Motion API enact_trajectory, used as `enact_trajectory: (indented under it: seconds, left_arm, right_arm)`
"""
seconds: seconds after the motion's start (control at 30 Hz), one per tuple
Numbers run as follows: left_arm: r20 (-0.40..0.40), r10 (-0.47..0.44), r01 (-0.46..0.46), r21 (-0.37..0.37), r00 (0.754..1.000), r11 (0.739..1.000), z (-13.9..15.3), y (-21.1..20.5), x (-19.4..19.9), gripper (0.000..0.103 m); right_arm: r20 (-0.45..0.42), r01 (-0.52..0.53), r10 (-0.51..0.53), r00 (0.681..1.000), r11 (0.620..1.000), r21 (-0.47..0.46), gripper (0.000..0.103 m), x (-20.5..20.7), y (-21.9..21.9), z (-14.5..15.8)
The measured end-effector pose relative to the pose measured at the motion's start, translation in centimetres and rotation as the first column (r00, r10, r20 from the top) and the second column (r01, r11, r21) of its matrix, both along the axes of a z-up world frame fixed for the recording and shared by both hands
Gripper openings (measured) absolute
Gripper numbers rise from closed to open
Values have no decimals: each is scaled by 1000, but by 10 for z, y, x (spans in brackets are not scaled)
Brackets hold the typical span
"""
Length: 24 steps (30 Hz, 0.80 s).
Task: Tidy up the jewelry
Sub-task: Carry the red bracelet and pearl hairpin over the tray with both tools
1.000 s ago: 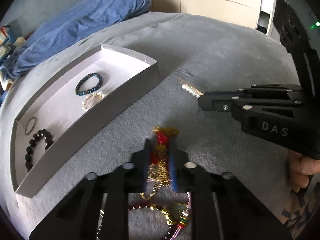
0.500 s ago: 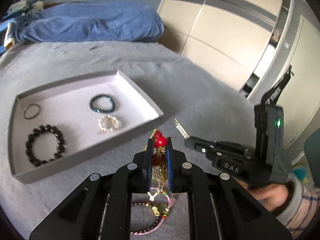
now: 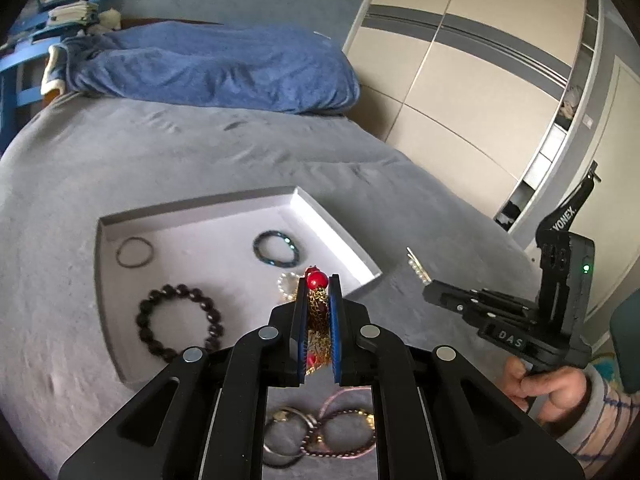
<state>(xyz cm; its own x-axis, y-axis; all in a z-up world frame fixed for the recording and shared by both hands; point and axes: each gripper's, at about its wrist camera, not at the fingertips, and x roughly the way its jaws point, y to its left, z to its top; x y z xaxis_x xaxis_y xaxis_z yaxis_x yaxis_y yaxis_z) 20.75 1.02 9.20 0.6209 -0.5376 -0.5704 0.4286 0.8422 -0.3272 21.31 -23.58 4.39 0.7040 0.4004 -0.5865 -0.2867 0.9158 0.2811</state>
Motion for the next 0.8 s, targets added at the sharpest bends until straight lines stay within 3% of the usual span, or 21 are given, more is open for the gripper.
enact_trajectory:
  seconds: [0.4,0.6,0.8]
  left_arm:
    - [55,42,-40,-44,998,998,25,14,29,10]
    - [93,82,-75,-78,992,994,34,12,42,10]
    - [90,65,-59,-64,994,996,22,-2,62,10]
  right_arm:
    - [50,-74,77,996,995,-71,6,34,35,29]
    - [46,-98,102,994,991,-90,6,54,47,28]
    - [13,-101,103,995,989,-106,6,72,50,17]
